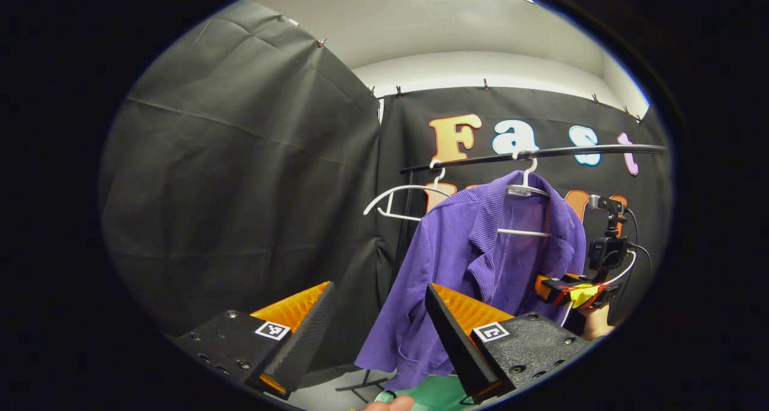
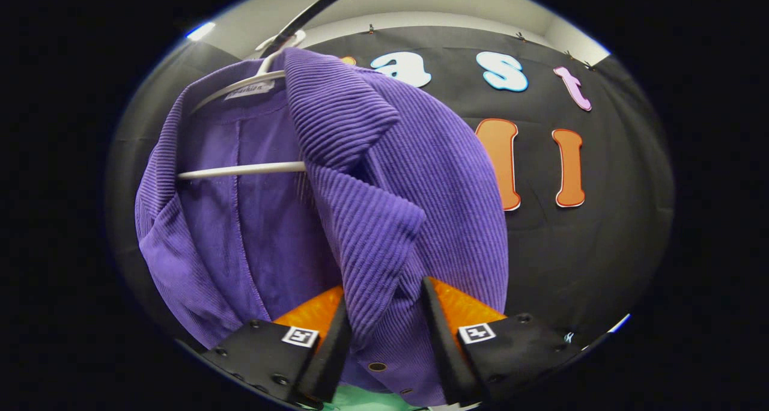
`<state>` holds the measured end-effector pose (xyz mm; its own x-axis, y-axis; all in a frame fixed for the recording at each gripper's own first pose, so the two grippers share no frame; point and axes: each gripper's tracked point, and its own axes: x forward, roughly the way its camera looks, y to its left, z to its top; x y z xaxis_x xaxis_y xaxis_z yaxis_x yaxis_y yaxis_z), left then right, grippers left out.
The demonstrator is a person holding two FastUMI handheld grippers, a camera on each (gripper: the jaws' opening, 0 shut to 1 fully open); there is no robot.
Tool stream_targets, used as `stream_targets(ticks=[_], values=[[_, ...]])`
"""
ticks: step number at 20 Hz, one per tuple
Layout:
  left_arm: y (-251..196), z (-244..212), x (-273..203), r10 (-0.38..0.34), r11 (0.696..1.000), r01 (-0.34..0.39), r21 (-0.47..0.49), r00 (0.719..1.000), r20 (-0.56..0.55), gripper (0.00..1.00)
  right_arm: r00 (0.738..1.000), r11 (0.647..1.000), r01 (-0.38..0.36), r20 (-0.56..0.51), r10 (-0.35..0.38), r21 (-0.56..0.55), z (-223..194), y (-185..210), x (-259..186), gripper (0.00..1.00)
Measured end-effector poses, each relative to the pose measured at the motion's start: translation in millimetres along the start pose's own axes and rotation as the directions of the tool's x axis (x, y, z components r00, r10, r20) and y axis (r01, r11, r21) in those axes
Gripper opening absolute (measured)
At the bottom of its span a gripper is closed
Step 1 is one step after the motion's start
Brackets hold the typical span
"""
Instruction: Grasp the clothes on the hanger with both hands and then place them into the laundry hamper below.
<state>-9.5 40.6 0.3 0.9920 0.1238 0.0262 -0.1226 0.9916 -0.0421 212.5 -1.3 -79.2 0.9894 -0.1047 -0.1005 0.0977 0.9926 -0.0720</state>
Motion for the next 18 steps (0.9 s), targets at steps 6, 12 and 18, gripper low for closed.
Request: stream_targets(ticks=[6,12,18], values=[[-58.4,-16.4,22.9,-0.145,0.988,0.143,-0.054,0.989,-0.036,0.93,0.994,0.995,-0.088,0.065,0.085,0.036,28.2,-17.4,-30.5,0.16],[-156.3,-56.3,69.7,-0.310,0.941,0.293,-0.170,0.947,-0.086,0.93,0.970,0.976,-0.215,0.124,0.208,0.047,60.9,-28.7,-84.9,0.10],[-191.7,-96.7,127.8,-0.236,0.963,0.216,-0.161,0.964,-0.120,0.96,0.965,0.977,-0.214,0.152,0.213,-0.009,84.7,-48.5,-114.1,0.10]])
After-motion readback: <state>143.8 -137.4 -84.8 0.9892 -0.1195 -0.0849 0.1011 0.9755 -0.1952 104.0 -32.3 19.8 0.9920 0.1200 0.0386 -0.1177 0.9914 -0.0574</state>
